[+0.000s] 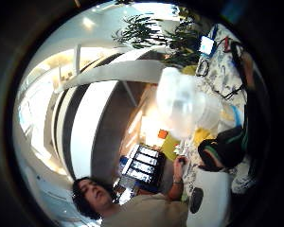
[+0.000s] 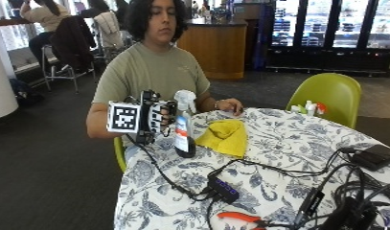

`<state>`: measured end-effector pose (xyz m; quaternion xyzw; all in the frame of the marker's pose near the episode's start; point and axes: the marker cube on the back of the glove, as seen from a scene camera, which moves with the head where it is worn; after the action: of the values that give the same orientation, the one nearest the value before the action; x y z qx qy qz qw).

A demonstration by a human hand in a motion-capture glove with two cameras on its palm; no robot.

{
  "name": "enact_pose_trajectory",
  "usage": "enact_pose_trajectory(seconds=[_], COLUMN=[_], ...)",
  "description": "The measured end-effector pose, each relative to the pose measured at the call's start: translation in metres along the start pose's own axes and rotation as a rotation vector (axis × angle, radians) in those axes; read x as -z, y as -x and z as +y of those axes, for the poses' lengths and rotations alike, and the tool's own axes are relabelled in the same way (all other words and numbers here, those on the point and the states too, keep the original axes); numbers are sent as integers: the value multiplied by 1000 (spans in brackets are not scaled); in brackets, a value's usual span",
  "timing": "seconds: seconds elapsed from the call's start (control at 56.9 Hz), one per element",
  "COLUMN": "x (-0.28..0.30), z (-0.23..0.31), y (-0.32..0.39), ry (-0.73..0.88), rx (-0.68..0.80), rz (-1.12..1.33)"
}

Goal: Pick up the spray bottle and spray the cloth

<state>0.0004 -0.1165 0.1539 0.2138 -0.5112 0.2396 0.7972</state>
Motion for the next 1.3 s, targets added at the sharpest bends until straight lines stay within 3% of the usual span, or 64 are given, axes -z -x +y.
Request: enact_pose_trajectory(seconds=[0.246, 0.457, 0.633, 0.844, 0.967, 1.055, 1.302], x=[3, 36, 79, 115, 113, 105, 32], z=[7, 64, 105, 135, 111, 109, 50], y=[6, 3, -2, -16, -22, -19, -4], ry=[88, 372, 367, 360, 187, 331, 431], rx=[-36, 17, 73, 12, 54, 42, 96], rz=[-112, 67, 128, 195, 181, 154, -7])
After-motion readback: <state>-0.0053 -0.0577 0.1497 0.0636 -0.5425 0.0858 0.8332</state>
